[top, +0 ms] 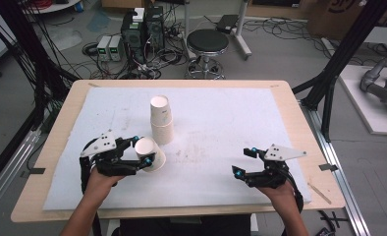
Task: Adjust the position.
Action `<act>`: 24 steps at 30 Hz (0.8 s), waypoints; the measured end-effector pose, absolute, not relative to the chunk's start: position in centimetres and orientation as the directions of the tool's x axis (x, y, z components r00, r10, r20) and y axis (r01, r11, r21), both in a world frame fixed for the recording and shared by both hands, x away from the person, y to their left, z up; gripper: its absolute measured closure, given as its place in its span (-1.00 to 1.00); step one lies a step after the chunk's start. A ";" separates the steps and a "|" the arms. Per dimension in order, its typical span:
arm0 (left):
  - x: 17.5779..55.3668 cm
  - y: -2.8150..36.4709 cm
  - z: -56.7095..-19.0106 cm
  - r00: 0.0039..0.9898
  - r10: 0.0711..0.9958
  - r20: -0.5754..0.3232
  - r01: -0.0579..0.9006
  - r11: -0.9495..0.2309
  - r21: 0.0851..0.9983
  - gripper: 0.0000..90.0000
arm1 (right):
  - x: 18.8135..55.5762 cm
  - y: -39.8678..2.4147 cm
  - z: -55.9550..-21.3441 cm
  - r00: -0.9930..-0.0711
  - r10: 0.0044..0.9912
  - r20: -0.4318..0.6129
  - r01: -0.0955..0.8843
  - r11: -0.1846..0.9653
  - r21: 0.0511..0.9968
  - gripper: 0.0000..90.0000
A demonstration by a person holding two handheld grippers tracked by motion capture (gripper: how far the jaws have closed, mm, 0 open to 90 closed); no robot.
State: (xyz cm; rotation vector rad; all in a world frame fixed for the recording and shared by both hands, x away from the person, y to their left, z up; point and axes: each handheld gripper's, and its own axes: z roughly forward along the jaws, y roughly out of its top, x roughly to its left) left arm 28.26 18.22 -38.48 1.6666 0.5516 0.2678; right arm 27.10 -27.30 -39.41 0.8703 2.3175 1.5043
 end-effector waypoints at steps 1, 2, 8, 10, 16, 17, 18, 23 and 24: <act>28.2 18.1 -38.4 0.859 0.495 -0.132 0.201 -0.087 0.976 -0.25 | 27.1 -27.1 -39.3 -0.798 0.593 0.112 0.341 0.290 0.894 -0.55; 28.2 18.0 -38.3 0.860 0.493 -0.133 0.200 -0.086 0.976 -0.25 | 27.2 -26.9 -39.2 -0.803 0.585 0.110 0.335 0.292 0.896 -0.55; 28.6 17.2 -37.9 0.873 0.468 -0.140 0.203 -0.087 0.975 -0.25 | 27.9 -25.5 -38.5 -0.834 0.541 0.105 0.310 0.304 0.901 -0.55; 28.7 16.9 -37.7 0.876 0.463 -0.137 0.202 -0.095 0.975 -0.25 | 28.4 -24.7 -38.2 -0.850 0.518 0.100 0.296 0.311 0.903 -0.55; 29.0 16.3 -37.3 0.884 0.449 -0.131 0.199 -0.106 0.974 -0.25 | 29.1 -23.5 -37.9 -0.866 0.487 0.111 0.291 0.312 0.904 -0.55; 29.0 16.2 -37.3 0.885 0.448 -0.129 0.198 -0.109 0.974 -0.25 | 29.2 -23.4 -37.9 -0.868 0.484 0.109 0.289 0.314 0.904 -0.55; 29.1 16.1 -37.2 0.888 0.442 -0.128 0.197 -0.113 0.974 -0.25 | 29.3 -23.2 -37.9 -0.872 0.477 0.108 0.286 0.318 0.904 -0.55; 29.2 15.5 -37.1 0.900 0.416 -0.130 0.195 -0.117 0.974 -0.26 | 29.6 -22.5 -37.7 -0.885 0.453 0.104 0.273 0.327 0.905 -0.55; 29.3 15.4 -37.0 0.904 0.409 -0.128 0.193 -0.122 0.974 -0.26 | 29.7 -22.3 -37.7 -0.887 0.451 0.103 0.272 0.329 0.904 -0.55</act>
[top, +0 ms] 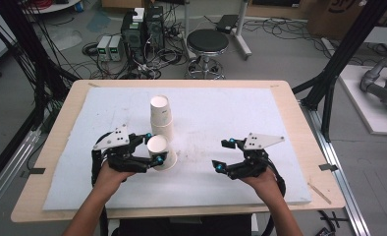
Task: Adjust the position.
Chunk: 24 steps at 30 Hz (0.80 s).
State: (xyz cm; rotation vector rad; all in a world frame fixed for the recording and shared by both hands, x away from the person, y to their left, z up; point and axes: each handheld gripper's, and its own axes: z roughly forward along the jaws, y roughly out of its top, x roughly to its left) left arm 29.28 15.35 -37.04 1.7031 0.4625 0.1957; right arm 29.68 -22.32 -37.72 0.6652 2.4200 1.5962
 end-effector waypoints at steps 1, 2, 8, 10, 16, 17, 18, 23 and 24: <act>29.3 15.2 -37.0 0.907 0.402 -0.130 0.194 -0.123 0.973 -0.26 | 29.7 -22.2 -37.7 -0.890 0.444 0.103 0.270 0.332 0.904 -0.55; 29.3 15.0 -37.0 0.909 0.396 -0.127 0.191 -0.127 0.973 -0.26 | 29.8 -22.0 -37.7 -0.892 0.440 0.101 0.266 0.334 0.904 -0.55; 29.4 14.3 -37.0 0.922 0.363 -0.132 0.193 -0.137 0.972 -0.25 | 29.9 -20.9 -38.0 -0.911 0.399 0.103 0.256 0.352 0.900 -0.55; 29.5 14.0 -37.0 0.925 0.356 -0.134 0.192 -0.132 0.972 -0.25 | 29.9 -20.5 -37.9 -0.917 0.386 0.102 0.252 0.361 0.898 -0.55; 29.6 13.3 -37.0 0.934 0.333 -0.128 0.184 -0.144 0.972 -0.25 | 30.0 -19.4 -38.0 -0.934 0.343 0.102 0.236 0.377 0.895 -0.55; 29.6 13.1 -37.0 0.935 0.329 -0.129 0.184 -0.143 0.973 -0.25 | 30.0 -19.2 -38.1 -0.935 0.339 0.100 0.233 0.379 0.895 -0.55; 29.6 13.1 -37.0 0.937 0.325 -0.128 0.183 -0.143 0.973 -0.25 | 30.0 -19.0 -38.1 -0.939 0.329 0.102 0.232 0.383 0.894 -0.55; 29.5 12.5 -37.0 0.947 0.295 -0.130 0.179 -0.146 0.973 -0.25 | 29.9 -18.1 -38.5 -0.946 0.305 0.110 0.230 0.389 0.892 -0.55; 29.4 12.3 -37.0 0.949 0.289 -0.126 0.175 -0.149 0.973 -0.25 | 29.9 -18.0 -38.5 -0.948 0.300 0.110 0.228 0.393 0.891 -0.55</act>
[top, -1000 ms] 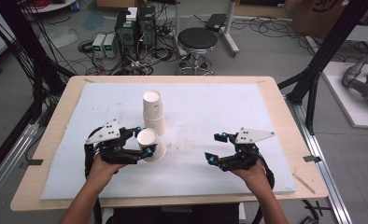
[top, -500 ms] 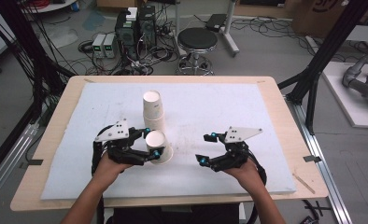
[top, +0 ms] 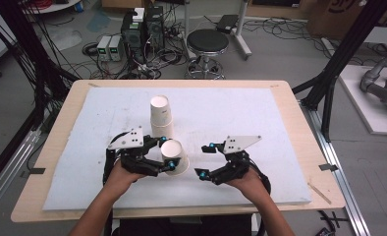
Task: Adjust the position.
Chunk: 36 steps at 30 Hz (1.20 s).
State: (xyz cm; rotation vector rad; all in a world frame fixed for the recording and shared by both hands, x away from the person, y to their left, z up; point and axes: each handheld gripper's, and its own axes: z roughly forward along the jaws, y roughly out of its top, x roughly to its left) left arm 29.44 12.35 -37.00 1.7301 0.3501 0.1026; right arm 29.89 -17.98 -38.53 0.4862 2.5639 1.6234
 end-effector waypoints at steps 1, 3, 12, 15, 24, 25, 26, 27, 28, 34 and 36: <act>29.4 12.2 -37.0 0.950 0.285 -0.127 0.175 -0.150 0.973 -0.25 | 29.9 -17.9 -38.6 -0.949 0.297 0.109 0.226 0.393 0.891 -0.55; 29.4 11.9 -36.9 0.954 0.275 -0.123 0.171 -0.157 0.973 -0.25 | 29.8 -17.7 -38.7 -0.951 0.290 0.109 0.223 0.396 0.891 -0.55; 29.4 11.0 -36.7 0.959 0.257 -0.122 0.168 -0.166 0.972 -0.25 | 29.6 -17.4 -38.7 -0.955 0.275 0.108 0.215 0.397 0.893 -0.55; 29.4 10.8 -36.7 0.960 0.251 -0.124 0.169 -0.165 0.972 -0.25 | 29.5 -17.4 -38.7 -0.956 0.270 0.113 0.216 0.390 0.895 -0.55; 29.3 10.0 -36.8 0.966 0.217 -0.139 0.174 -0.155 0.972 -0.25 | 29.3 -16.9 -38.8 -0.964 0.234 0.126 0.210 0.379 0.901 -0.55; 29.3 9.9 -36.8 0.967 0.213 -0.139 0.173 -0.155 0.973 -0.25 | 29.3 -16.8 -38.8 -0.965 0.230 0.126 0.208 0.376 0.903 -0.55; 29.2 9.8 -36.8 0.968 0.210 -0.140 0.175 -0.155 0.972 -0.25 | 29.3 -16.8 -38.8 -0.965 0.230 0.127 0.208 0.375 0.903 -0.55; 29.3 9.7 -36.8 0.969 0.205 -0.138 0.172 -0.157 0.973 -0.25 | 29.2 -16.7 -38.8 -0.966 0.220 0.134 0.211 0.377 0.902 -0.55; 29.2 9.6 -36.9 0.969 0.201 -0.140 0.173 -0.156 0.973 -0.25 | 29.2 -16.7 -38.8 -0.967 0.218 0.133 0.209 0.378 0.902 -0.55; 29.1 8.9 -36.9 0.975 0.176 -0.137 0.166 -0.158 0.973 -0.25 | 29.2 -16.3 -39.0 -0.969 0.205 0.137 0.208 0.382 0.901 -0.55; 29.1 8.8 -36.9 0.976 0.173 -0.136 0.164 -0.159 0.974 -0.25 | 29.2 -16.2 -39.1 -0.969 0.196 0.149 0.215 0.382 0.899 -0.55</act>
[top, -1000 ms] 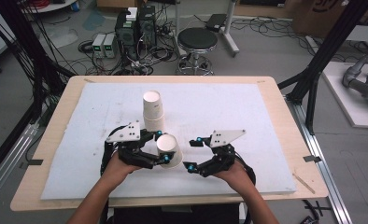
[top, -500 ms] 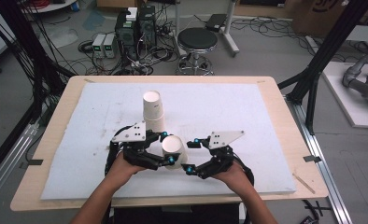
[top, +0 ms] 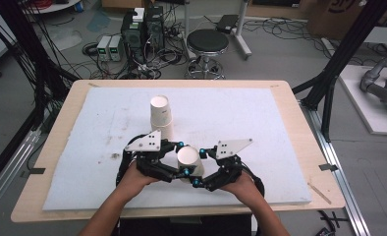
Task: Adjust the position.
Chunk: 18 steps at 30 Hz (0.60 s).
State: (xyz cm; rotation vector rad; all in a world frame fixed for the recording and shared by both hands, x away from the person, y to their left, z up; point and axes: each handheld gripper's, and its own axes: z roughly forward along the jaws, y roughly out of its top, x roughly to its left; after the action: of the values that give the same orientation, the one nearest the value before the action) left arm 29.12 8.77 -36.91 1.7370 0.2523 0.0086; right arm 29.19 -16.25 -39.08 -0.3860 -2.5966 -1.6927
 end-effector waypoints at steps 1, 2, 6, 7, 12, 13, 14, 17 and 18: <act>29.1 8.7 -36.9 0.975 0.174 -0.137 0.164 -0.154 0.974 -0.25 | 29.2 -16.2 -39.1 -0.969 0.198 0.147 0.215 0.382 0.899 -0.54; 29.1 8.7 -36.9 0.975 0.174 -0.137 0.164 -0.151 0.975 -0.25 | 29.2 -16.2 -39.2 -0.968 0.205 0.144 0.214 0.381 0.899 -0.54; 29.1 8.6 -37.0 0.976 0.175 -0.133 0.160 -0.146 0.976 -0.24 | 29.3 -16.3 -39.4 -0.968 0.192 0.162 0.224 0.372 0.901 -0.47; 29.1 8.6 -37.0 0.975 0.178 -0.130 0.157 -0.146 0.977 -0.24 | 29.4 -16.3 -39.4 -0.968 0.194 0.158 0.222 0.371 0.902 -0.46; 29.0 8.5 -37.1 0.977 0.193 -0.096 0.125 -0.146 0.981 -0.25 | 29.4 -16.4 -39.4 -0.966 0.205 0.155 0.224 0.376 0.899 -0.42; 28.9 8.5 -37.1 0.975 0.204 -0.087 0.120 -0.157 0.980 -0.26 | 29.4 -16.4 -39.4 -0.966 0.205 0.157 0.226 0.377 0.898 -0.41; 28.9 8.5 -37.2 0.974 0.213 -0.082 0.117 -0.160 0.980 -0.31 | 29.4 -16.4 -39.4 -0.966 0.199 0.162 0.228 0.376 0.898 -0.32; 28.8 8.4 -37.2 0.976 0.203 -0.077 0.110 -0.157 0.981 -0.29 | 29.4 -16.4 -39.4 -0.967 0.196 0.164 0.229 0.383 0.895 -0.31; 28.8 8.4 -37.2 0.976 0.206 -0.074 0.108 -0.156 0.982 -0.29 | 29.4 -16.4 -39.4 -0.968 0.191 0.162 0.225 0.384 0.896 -0.31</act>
State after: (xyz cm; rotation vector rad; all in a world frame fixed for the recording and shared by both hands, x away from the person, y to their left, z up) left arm 28.82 8.44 -37.18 1.7313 0.2355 0.0876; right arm 29.36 -16.43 -39.44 -0.3896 -2.5870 -1.6820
